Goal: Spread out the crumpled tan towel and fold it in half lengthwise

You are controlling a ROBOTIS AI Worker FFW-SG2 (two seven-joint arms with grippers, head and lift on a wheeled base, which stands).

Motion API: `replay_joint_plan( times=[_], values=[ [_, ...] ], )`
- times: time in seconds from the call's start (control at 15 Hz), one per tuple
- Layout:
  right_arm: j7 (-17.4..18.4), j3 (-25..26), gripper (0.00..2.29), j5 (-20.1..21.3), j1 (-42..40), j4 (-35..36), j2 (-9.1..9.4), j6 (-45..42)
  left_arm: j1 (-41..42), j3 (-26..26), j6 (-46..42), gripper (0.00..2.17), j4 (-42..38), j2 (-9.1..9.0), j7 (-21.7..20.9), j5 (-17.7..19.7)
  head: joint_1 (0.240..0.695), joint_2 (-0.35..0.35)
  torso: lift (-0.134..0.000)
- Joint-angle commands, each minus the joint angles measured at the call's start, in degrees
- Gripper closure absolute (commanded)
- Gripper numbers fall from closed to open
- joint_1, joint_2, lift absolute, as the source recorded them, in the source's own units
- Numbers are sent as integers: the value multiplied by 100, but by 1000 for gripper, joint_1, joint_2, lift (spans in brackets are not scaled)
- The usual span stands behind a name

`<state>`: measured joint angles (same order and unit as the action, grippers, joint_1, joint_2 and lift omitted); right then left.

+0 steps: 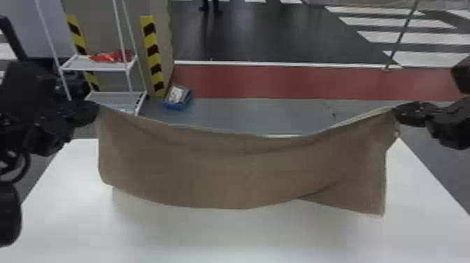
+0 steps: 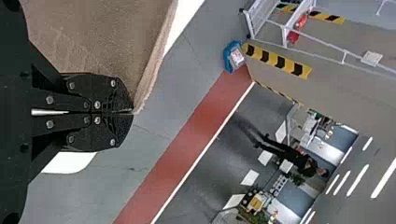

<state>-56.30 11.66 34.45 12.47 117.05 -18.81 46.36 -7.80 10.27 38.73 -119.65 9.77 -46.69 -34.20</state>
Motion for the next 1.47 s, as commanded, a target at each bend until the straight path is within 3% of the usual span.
replay_joint_plan(
  times=[0.0, 0.2, 0.33, 0.53, 0.87, 0.93, 1.13, 1.27, 1.4],
  values=[
    [242, -489, 1322, 9, 880, -622, -88, 476, -1022, -280, 26, 1774, 961, -98, 195, -60, 532, -51, -124],
    [409, -735, 1322, -8, 1618, -999, -79, 652, -1953, -359, 78, 1771, 1638, -106, 485, -60, 470, -51, -124],
    [409, -709, 1322, -88, 1715, -982, -114, 704, -2085, -227, 272, 1771, 1629, -98, 512, -60, 404, -42, -124],
    [242, -164, 1322, -483, 748, -367, -571, 652, -1127, 159, 254, 1771, 777, -71, 433, 133, 373, -30, -124],
    [-180, 1313, 1322, -1010, -2073, 785, -597, -1018, 1439, 1100, -1117, 1771, -471, -27, 512, 546, 513, -39, -124],
    [-268, 1541, 1322, -1081, -2627, 934, -527, -1475, 1923, 1276, -1486, 1771, -541, -45, 512, 687, 586, -39, -124],
    [-532, 2060, 1322, -1186, -3708, 1013, -281, -2600, 3048, 1618, -2470, 1774, -541, -89, 512, 722, 695, -33, -124],
    [-620, 2235, 1322, -1221, -4209, 960, -132, -3374, 3522, 1741, -2963, 1774, -445, -98, 538, 792, 695, -28, -124],
    [-725, 2367, 1322, -1406, -4341, 978, -9, -3550, 3768, 1838, -3086, 1771, -585, -106, 415, 942, 695, -24, -124]
  ],
)
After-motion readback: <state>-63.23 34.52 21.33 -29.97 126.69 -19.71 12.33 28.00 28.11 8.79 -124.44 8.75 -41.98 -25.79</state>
